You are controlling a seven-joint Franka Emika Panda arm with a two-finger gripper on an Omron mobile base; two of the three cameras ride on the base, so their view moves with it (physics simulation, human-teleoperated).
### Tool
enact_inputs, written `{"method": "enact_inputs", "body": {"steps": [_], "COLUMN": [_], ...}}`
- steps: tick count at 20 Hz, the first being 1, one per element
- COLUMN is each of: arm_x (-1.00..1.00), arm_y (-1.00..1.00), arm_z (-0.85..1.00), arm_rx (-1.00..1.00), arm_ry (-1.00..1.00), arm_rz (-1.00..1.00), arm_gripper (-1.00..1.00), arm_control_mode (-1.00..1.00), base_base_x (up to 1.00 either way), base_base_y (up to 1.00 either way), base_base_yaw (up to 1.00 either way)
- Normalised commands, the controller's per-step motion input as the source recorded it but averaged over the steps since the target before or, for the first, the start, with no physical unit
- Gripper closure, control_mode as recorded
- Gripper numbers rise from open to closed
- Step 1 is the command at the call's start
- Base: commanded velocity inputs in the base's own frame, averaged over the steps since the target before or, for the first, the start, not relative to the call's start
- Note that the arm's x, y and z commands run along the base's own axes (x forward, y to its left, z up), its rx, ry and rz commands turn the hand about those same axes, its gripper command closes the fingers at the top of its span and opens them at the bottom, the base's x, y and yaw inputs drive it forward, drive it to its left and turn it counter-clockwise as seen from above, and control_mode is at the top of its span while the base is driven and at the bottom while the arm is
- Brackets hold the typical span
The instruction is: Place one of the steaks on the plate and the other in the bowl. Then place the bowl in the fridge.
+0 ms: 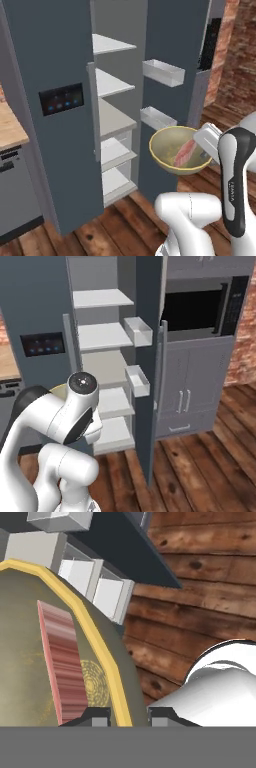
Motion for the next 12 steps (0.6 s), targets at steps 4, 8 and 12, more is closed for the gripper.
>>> {"method": "enact_inputs", "body": {"steps": [4, 8, 12], "arm_x": [0.0, 0.0, 0.0], "arm_y": [0.0, 0.0, 0.0], "arm_z": [0.0, 0.0, 0.0], "arm_rx": [0.0, 0.0, 0.0], "arm_ry": [0.0, 0.0, 0.0], "arm_rz": [0.0, 0.0, 0.0], "arm_gripper": [1.0, 1.0, 1.0], "arm_control_mode": [1.0, 1.0, 1.0], "base_base_x": [0.48, 0.49, 0.45], "base_base_y": [-0.06, -0.08, -0.1], "base_base_yaw": [0.27, 0.28, 0.27]}}
